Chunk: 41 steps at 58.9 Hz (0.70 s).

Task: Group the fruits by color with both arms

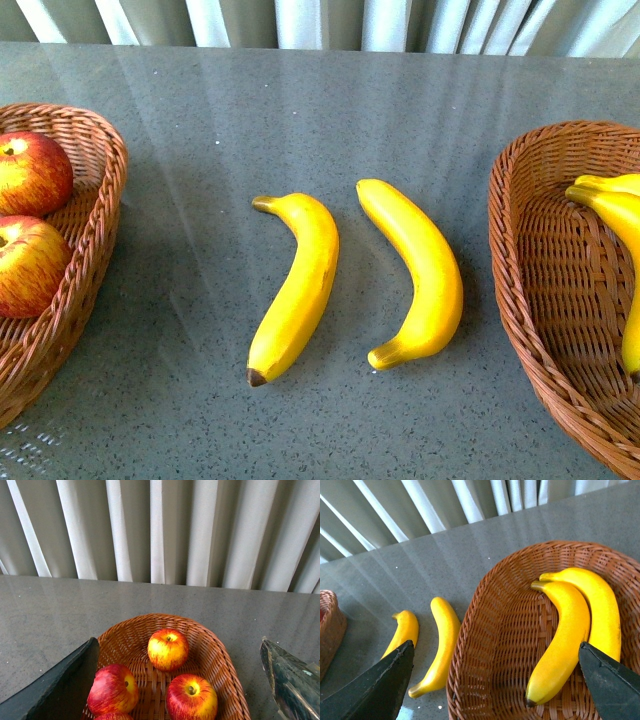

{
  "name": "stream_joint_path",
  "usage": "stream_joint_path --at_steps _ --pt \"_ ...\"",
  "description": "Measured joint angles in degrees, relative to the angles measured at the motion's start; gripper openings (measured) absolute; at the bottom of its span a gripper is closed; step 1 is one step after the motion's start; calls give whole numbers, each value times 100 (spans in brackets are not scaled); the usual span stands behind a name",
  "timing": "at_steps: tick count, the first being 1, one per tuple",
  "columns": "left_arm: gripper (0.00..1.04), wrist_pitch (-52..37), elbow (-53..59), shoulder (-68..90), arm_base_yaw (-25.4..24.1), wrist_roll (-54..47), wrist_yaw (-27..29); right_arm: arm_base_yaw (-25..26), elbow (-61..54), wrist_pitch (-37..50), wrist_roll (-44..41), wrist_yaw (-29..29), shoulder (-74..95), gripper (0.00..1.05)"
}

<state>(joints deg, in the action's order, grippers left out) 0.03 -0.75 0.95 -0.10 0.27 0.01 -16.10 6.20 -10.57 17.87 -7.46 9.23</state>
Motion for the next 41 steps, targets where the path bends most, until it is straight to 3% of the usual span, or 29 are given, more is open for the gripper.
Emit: stream_joint_path --at_steps 18,32,41 --pt "96 0 0 0 0 0 0 -157 107 -46 -726 -243 87 96" --pt "96 0 0 0 0 0 0 321 107 -234 -844 81 42 96" --pt "96 0 0 0 0 0 0 796 107 -367 -855 581 -26 96"
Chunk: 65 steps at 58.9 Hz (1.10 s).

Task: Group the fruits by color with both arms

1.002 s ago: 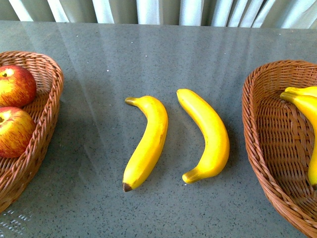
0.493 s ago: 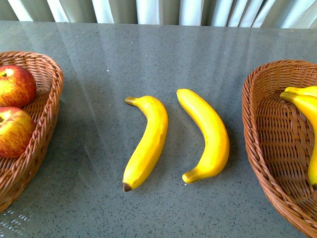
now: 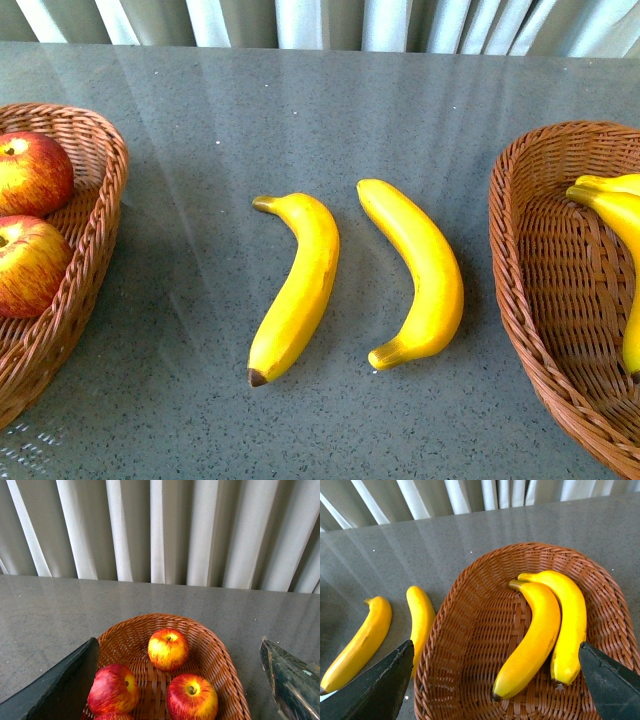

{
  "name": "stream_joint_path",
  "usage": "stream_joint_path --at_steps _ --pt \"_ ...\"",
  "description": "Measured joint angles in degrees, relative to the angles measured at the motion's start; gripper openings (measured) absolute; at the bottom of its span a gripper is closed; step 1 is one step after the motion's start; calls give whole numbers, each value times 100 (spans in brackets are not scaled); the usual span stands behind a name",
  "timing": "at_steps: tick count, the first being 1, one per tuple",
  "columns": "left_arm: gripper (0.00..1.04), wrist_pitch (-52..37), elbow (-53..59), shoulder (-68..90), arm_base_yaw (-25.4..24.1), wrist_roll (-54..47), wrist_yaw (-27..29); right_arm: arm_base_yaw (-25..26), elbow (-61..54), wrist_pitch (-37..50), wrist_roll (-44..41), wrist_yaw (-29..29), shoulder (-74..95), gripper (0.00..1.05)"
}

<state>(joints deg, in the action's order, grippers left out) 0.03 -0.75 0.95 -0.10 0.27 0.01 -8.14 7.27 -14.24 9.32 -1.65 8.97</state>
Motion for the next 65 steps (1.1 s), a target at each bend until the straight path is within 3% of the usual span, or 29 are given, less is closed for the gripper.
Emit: stream_joint_path --at_steps 14,27,34,40,45,53,65 --pt "96 0 0 0 0 0 0 1062 0 -90 -245 804 -28 96" --pt "96 0 0 0 0 0 0 1519 -39 -260 -435 1143 39 96" --pt "96 0 0 0 0 0 0 1991 605 -586 -573 1593 636 96" --pt "96 0 0 0 0 0 0 1735 2573 1123 -619 1298 3237 96" --pt "96 0 0 0 0 0 0 1703 3866 1438 -686 1283 5064 96" --pt "96 0 0 0 0 0 0 1519 4081 1399 -833 1266 6161 96" --pt "96 0 0 0 0 0 2 621 4190 1132 -981 1298 6332 96"
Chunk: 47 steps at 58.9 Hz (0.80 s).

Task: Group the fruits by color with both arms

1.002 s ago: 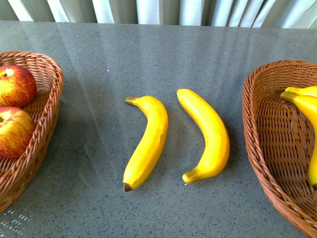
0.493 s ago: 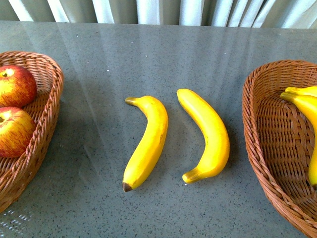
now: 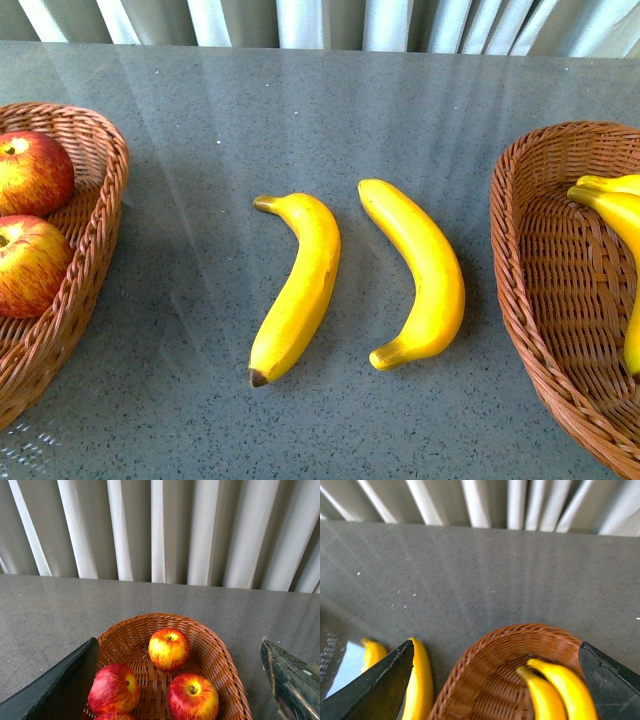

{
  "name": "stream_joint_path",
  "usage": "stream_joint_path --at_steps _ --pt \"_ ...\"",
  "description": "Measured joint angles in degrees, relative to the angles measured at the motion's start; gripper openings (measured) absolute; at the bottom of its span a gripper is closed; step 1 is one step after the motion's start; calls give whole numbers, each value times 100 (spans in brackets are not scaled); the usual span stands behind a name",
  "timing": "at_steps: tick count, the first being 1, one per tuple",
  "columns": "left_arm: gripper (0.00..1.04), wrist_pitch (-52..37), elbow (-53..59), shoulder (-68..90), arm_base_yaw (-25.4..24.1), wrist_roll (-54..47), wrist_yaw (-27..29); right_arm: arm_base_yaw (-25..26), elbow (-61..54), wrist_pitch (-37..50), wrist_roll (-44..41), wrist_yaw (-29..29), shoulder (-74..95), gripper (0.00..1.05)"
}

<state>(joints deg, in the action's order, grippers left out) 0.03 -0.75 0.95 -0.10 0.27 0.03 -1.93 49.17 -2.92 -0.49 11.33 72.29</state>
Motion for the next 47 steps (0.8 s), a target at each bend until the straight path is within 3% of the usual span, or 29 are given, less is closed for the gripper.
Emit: stream_joint_path --at_steps 26,47 --pt "96 0 0 0 0 0 0 -2094 -85 131 691 -474 1565 96" --pt "96 0 0 0 0 0 -2 -2629 734 162 1062 -691 3086 96"
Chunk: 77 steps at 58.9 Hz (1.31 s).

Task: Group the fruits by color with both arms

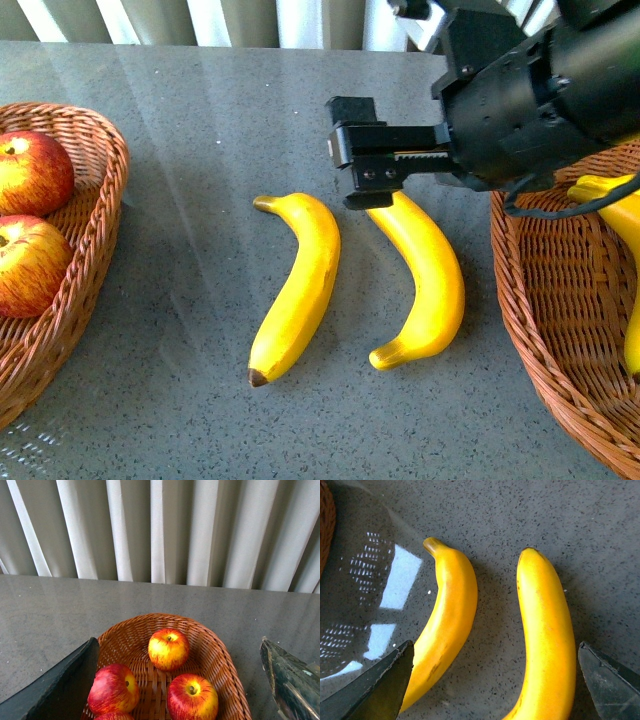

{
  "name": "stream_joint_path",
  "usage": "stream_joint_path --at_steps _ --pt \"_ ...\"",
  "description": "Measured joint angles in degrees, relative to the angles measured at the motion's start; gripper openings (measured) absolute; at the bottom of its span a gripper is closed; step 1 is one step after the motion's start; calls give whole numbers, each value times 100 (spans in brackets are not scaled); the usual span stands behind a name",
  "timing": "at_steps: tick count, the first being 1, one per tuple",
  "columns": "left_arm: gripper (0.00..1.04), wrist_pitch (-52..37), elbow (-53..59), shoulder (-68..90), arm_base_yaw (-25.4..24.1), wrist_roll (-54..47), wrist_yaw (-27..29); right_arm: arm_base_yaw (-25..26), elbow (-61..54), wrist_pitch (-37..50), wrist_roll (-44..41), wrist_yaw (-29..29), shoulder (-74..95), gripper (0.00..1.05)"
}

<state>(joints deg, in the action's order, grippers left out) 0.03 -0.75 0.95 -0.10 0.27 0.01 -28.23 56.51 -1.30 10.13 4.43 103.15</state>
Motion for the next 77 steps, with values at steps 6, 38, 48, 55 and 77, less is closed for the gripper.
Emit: stream_joint_path --at_steps 6,38,48,55,77 --pt "96 0 0 0 0 0 0 -133 269 -92 2 -39 271 96" --pt "96 0 0 0 0 0 0 -715 1303 -380 37 -238 1388 96" --pt "96 0 0 0 0 0 0 -761 1495 -444 96 -275 1624 96" --pt "96 0 0 0 0 0 0 -767 1628 -505 136 -306 1781 96" --pt "96 0 0 0 0 2 0 -852 1814 -555 264 -452 2229 78"
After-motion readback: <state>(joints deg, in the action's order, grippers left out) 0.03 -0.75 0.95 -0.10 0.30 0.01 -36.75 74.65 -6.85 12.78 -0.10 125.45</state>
